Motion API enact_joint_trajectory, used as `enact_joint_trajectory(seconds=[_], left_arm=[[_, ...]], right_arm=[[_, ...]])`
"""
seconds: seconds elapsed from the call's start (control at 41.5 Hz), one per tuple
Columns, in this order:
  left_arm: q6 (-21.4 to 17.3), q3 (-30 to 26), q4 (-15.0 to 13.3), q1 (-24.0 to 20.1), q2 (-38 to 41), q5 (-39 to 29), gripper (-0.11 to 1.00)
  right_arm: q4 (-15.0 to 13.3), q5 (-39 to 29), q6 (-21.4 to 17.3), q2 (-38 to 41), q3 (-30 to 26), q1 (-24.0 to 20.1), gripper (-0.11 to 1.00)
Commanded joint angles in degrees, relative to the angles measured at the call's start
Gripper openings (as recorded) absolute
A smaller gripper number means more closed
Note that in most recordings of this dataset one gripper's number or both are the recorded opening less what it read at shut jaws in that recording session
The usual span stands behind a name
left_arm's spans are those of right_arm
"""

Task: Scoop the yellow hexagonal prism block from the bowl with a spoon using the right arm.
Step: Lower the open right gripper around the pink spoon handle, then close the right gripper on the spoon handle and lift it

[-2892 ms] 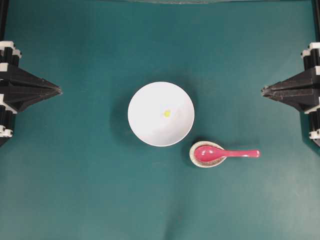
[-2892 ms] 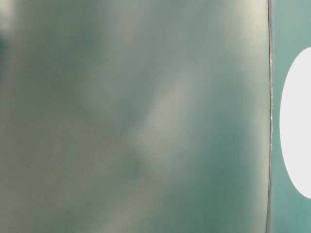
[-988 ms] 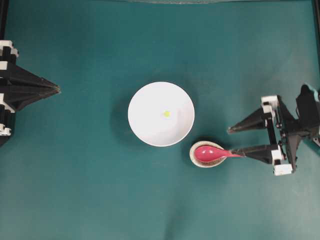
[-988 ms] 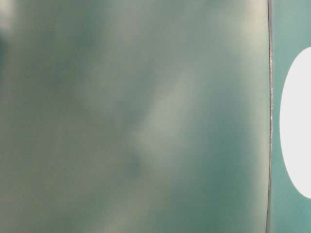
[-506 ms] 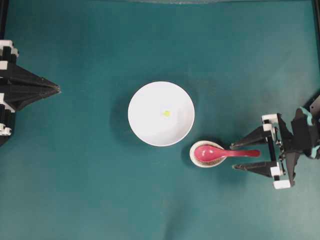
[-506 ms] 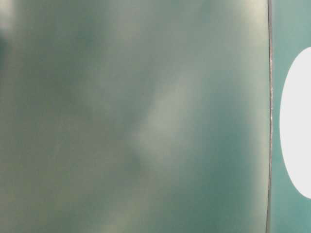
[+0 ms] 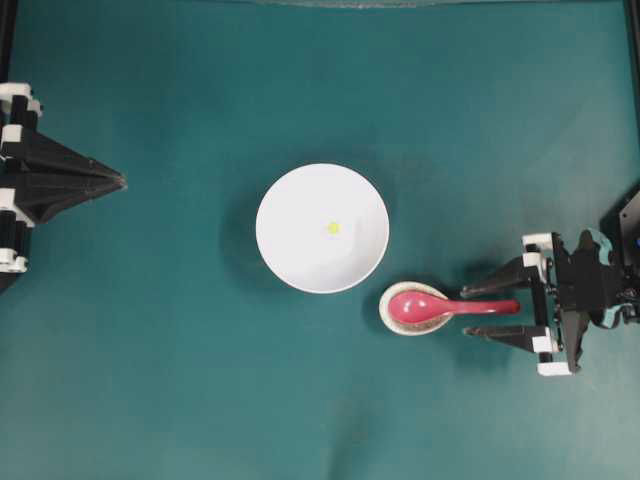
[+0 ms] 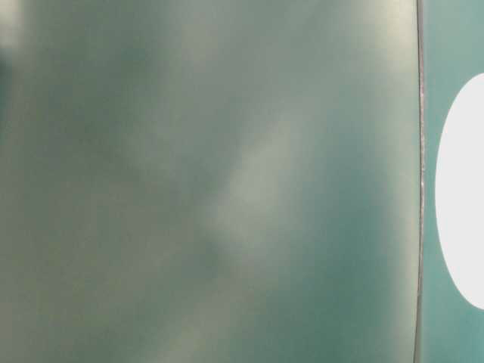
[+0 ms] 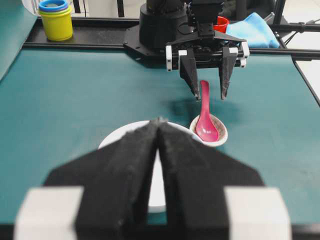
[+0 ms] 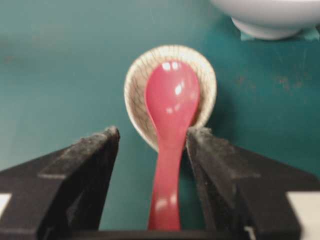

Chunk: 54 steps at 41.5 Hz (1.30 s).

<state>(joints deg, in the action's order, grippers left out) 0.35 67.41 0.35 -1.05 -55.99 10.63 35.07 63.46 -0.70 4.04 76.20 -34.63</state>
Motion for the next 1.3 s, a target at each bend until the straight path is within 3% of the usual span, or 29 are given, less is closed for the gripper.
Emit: enact_joint_trajectory(seconds=[0.0,1.277], left_arm=[[0.09,-1.14,0.18,-0.09,0.53,0.53,0.06],[0.00,-1.14,0.26,0.00,0.62,0.62,0.06]], right_arm=[[0.18,0.70,0.09,0.62,-0.53,-0.26,0.61],[0.09,-0.09,2.02,1.76,-0.09,-0.26,0.53]])
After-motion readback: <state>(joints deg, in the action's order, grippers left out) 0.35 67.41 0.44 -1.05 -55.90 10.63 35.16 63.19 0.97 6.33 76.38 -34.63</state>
